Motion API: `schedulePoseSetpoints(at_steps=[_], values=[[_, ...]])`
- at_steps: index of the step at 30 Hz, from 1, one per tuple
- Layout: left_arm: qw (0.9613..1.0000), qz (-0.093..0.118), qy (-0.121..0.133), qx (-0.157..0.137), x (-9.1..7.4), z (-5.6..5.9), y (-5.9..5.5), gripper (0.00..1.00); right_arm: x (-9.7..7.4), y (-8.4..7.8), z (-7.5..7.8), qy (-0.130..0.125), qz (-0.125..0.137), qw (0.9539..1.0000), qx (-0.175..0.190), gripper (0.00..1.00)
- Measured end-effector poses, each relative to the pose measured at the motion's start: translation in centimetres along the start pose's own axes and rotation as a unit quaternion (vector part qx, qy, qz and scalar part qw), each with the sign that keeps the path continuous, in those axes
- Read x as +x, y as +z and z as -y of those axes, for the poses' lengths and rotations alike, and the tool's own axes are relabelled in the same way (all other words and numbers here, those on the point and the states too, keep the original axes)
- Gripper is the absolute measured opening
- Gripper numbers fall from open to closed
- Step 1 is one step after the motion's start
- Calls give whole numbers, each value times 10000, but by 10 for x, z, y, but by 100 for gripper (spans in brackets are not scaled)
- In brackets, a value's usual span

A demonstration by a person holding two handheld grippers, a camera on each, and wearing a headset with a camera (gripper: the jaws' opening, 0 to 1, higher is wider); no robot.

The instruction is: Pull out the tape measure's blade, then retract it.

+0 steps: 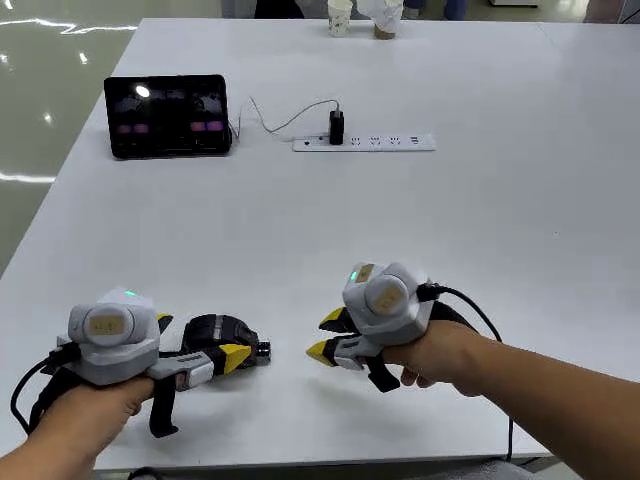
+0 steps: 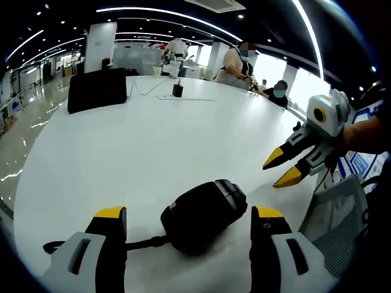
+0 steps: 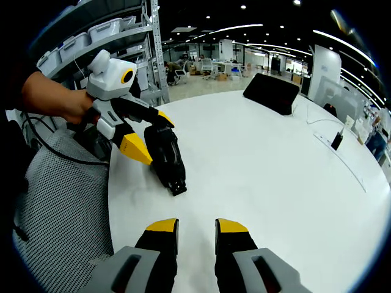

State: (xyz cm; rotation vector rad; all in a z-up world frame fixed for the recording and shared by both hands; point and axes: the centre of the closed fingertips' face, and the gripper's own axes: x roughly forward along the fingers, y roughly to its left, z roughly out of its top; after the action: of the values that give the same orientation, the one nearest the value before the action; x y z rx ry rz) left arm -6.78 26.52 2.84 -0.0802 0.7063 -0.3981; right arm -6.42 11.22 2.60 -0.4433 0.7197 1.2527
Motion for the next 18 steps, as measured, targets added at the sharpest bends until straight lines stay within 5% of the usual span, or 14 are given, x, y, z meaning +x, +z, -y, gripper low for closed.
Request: schedulePoseSetpoints(at_steps=[9,18], values=[[9995,-52,-282,-121,-9,4,-4,95,-27,-16,8,-87,69,9999,29,26],[9969,-73,-709,334,-20,21,-3,99,-42,-31,12,-178,170,9994,252,32]])
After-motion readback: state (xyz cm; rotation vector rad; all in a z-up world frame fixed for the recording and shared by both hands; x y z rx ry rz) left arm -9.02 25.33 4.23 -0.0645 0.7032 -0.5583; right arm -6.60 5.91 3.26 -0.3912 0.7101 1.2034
